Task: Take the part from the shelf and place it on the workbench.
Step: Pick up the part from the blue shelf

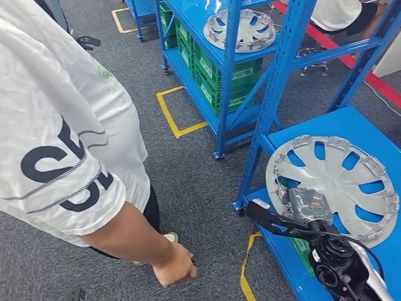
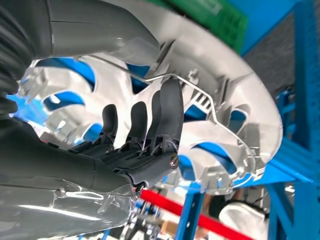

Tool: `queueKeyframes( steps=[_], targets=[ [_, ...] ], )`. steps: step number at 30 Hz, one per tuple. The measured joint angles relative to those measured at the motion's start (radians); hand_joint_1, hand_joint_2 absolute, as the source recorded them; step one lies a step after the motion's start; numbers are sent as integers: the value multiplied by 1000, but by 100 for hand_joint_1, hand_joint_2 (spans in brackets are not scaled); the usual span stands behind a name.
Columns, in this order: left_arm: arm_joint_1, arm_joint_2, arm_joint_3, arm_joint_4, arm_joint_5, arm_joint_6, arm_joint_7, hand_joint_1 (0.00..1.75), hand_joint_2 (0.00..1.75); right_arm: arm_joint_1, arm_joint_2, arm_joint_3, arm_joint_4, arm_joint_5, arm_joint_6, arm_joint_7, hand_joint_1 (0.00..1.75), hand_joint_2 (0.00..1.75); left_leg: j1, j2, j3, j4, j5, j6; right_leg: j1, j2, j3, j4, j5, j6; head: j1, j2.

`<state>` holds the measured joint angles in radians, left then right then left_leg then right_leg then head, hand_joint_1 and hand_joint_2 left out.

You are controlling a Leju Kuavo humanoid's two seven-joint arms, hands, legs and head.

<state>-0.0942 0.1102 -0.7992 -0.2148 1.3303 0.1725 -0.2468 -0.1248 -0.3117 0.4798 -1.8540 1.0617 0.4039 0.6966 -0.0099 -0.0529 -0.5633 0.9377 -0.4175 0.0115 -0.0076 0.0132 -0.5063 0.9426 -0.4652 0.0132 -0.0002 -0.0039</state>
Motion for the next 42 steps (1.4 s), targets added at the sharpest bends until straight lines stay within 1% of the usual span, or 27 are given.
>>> queueKeyframes(
  steps=[7, 11, 13, 16, 25, 32, 33, 36, 37, 42],
  targets=[
    [0, 0, 0, 0, 3, 7, 2, 0, 0, 14, 27, -5, -33, 76, 19, 0, 96, 175, 0, 0, 0, 0, 0, 0, 0, 0, 0, 0, 0, 0, 0, 0],
    [0, 0, 0, 0, 3, 7, 3, 0, 0, 20, 35, -7, -50, 86, 20, 0, 93, 175, 0, 0, 0, 0, 0, 0, 0, 0, 0, 0, 0, 0, 0, 0],
    [0, 0, 0, 0, 3, 7, 3, 0, 0, 23, 38, -8, -57, 87, 22, 0, 97, 175, 0, 0, 0, 0, 0, 0, 0, 0, 0, 0, 0, 0, 0, 0],
    [0, 0, 0, 0, 3, 7, 4, 0, 0, 26, 41, -11, -67, 76, 36, 0, 103, 175, 0, 0, 0, 0, 0, 0, 0, 0, 0, 0, 0, 0, 1, 0],
    [0, 0, 0, 0, 5, 8, 5, 0, 0, 45, 53, -13, -72, 37, 54, 0, 103, 175, 0, 0, 0, 0, 0, 0, 0, 0, 0, 0, 0, 0, 0, 0],
    [0, 0, 0, 0, 11, 10, 9, 0, 0, 50, 60, -22, -34, 10, 21, 2, 101, 175, 0, 0, 0, 0, -1, 0, 0, 0, 0, 0, 0, 0, 0, 0],
    [0, 0, 0, 0, 11, 10, 10, 0, 0, 51, 60, -26, -27, 10, 16, 2, 93, 175, 0, 0, 0, 0, -1, 0, 0, 0, 0, 0, 0, 0, 0, 0],
    [0, 0, 0, 0, 11, 10, 11, 0, 0, 53, 60, -33, -12, 10, 11, 3, 41, 175, 0, 0, 0, 0, -1, 0, 0, 0, 0, 0, 0, 0, 1, 0],
    [0, 0, 0, 0, 11, 10, 11, 0, 0, 53, 60, -34, -8, 11, 11, 3, 30, 175, 0, 0, 0, 0, -1, 0, 0, 0, 0, 0, 0, 0, 0, 0],
    [0, 0, 0, 0, 10, 10, 13, 0, 0, 55, 61, -51, 3, 17, 11, 3, 21, 175, 0, 0, 0, 0, -1, 0, 0, 0, 0, 0, -1, 0, 0, 0]
  ],
)
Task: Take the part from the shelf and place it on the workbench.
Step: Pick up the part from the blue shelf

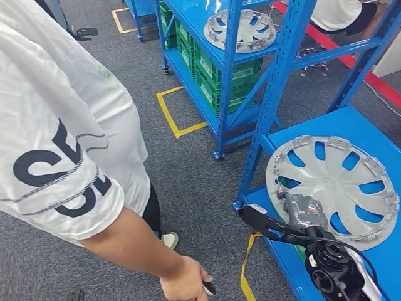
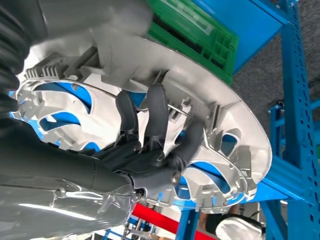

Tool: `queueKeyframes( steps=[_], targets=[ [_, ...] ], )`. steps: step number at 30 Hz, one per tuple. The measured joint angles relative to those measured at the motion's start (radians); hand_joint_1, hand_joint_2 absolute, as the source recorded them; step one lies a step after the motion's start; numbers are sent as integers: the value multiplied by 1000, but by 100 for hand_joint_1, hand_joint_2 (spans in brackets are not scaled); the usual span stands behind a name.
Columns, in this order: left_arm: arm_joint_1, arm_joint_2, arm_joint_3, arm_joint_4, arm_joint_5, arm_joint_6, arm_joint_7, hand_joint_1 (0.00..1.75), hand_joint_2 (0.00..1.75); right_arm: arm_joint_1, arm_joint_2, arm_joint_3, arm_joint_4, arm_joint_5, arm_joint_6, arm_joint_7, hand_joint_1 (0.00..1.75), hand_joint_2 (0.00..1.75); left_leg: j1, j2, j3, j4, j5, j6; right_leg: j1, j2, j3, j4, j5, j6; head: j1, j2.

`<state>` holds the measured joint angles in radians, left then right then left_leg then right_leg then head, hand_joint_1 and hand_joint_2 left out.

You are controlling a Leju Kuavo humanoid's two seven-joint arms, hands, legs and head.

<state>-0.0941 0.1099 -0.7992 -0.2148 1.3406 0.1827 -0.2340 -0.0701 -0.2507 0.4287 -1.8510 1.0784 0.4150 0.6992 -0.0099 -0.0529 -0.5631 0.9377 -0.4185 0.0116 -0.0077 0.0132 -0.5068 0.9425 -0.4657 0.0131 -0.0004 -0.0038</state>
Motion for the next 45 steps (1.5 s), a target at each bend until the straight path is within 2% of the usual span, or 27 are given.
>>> queueKeyframes(
  steps=[8, 16, 34, 45],
  targets=[
    [0, 0, 0, 0, 5, 6, 2, 0, 0, 0, 3, -24, 2, 30, 6, 0, 17, 175, 0, 0, 0, 0, 0, 0, 0, 0, 0, 0, 0, 0, 0, 0],
    [0, 0, 0, 0, 6, 6, 2, 0, 0, 0, 4, -34, 2, 38, 9, 0, 4, 175, 0, 0, 0, 0, 0, 0, 0, 0, 1, 0, 0, 0, 1, 0],
    [0, 1, 0, 0, -1, -3, -1, 0, 0, 12, 12, -56, -34, 59, 31, 0, 8, 175, 0, 0, 0, 0, 0, 0, 0, 0, 0, 0, 0, 0, 0, 0],
    [0, 3, 0, 0, -21, -11, -4, 0, 0, 29, 14, -63, -7, -1, 0, 0, 9, 175, 0, 0, 0, 0, 0, 0, 0, 0, 0, 0, -1, 0, 0, 0]
  ],
)
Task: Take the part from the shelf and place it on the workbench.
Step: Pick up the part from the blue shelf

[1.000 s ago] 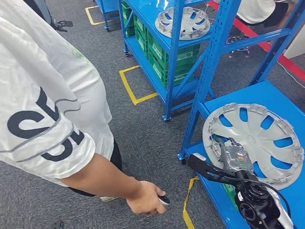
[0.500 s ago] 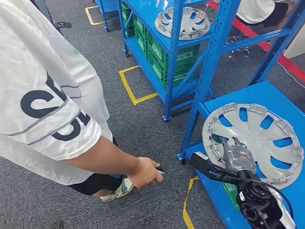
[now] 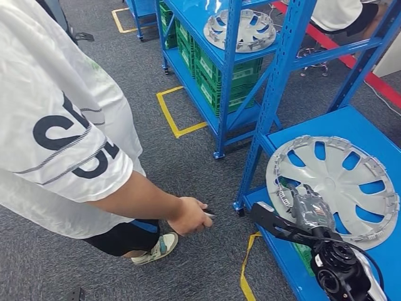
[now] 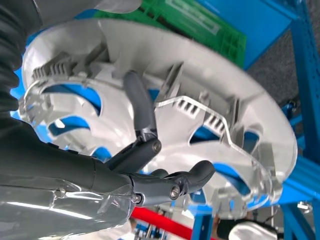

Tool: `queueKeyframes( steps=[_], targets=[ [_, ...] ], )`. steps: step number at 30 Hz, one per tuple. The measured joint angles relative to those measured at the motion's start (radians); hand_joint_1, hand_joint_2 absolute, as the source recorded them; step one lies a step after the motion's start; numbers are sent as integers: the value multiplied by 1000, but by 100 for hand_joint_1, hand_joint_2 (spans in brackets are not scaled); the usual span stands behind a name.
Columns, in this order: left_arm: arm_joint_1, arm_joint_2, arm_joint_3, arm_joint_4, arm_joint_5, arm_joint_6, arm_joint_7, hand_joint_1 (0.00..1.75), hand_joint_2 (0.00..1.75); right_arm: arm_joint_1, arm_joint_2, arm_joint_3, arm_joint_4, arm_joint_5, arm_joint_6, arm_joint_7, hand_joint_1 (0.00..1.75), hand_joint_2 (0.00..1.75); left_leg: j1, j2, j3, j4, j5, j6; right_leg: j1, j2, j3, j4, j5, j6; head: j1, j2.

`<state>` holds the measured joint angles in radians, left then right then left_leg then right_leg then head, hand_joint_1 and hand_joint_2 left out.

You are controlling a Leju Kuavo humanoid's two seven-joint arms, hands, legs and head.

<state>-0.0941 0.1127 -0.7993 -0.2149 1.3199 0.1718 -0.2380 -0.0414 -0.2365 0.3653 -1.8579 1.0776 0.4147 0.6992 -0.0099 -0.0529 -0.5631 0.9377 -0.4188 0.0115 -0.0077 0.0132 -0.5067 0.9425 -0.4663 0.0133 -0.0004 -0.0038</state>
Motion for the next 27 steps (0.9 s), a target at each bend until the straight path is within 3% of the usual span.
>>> queueKeyframes(
  steps=[19, 27],
  targets=[
    [0, 0, -3, 0, 9, 11, 6, 0, 0, -19, 3, 9, 98, -34, -17, -1, 7, 175, 0, 0, 0, 0, 0, 0, 0, 0, 1, 0, 0, 0, 0, 0],
    [0, 0, -3, 0, 3, 9, 6, 0, 0, -15, 2, 4, 108, 20, -36, 1, 7, 175, 0, 0, 0, 0, 0, 0, 0, 0, 0, 0, 0, 0, 0, 0]
  ],
)
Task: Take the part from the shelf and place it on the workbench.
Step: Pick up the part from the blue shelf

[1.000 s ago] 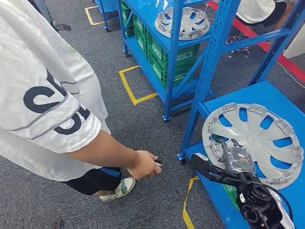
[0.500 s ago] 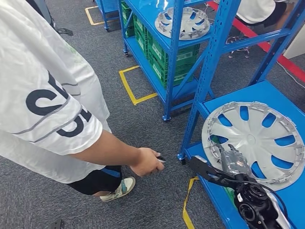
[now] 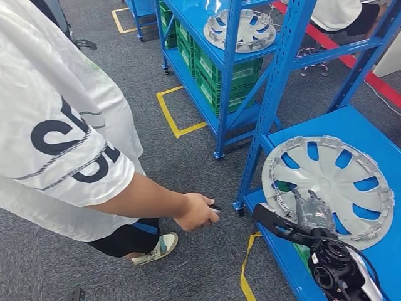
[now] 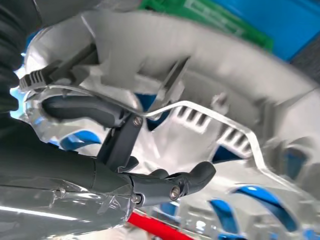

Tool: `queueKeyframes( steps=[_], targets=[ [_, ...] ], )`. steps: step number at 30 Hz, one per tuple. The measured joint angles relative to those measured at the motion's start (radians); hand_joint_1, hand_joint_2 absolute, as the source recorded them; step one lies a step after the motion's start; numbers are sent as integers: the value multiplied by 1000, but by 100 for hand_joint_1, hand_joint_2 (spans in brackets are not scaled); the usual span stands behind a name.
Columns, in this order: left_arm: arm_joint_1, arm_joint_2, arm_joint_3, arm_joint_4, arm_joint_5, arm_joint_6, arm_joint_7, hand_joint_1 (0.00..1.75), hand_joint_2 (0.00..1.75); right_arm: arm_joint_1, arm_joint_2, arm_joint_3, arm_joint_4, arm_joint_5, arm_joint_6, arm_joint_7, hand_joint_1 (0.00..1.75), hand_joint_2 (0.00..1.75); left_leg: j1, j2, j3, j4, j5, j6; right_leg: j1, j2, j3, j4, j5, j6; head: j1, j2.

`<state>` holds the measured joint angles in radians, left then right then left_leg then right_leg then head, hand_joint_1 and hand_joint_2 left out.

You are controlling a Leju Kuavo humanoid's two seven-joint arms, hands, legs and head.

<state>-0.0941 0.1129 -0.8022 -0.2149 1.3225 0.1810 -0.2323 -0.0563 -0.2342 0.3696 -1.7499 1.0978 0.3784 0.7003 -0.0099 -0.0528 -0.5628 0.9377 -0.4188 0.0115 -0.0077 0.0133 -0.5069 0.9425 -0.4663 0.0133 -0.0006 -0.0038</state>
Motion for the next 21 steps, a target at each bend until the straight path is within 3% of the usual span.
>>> queueKeyframes(
  steps=[21],
  targets=[
    [0, 0, 0, 0, -1, -1, 0, 0, 0, 14, 0, -19, -15, 22, 3, 0, 4, 175, 0, 0, 0, 0, 0, 0, 0, 0, 0, 0, 0, 0, 0, 0]
  ],
)
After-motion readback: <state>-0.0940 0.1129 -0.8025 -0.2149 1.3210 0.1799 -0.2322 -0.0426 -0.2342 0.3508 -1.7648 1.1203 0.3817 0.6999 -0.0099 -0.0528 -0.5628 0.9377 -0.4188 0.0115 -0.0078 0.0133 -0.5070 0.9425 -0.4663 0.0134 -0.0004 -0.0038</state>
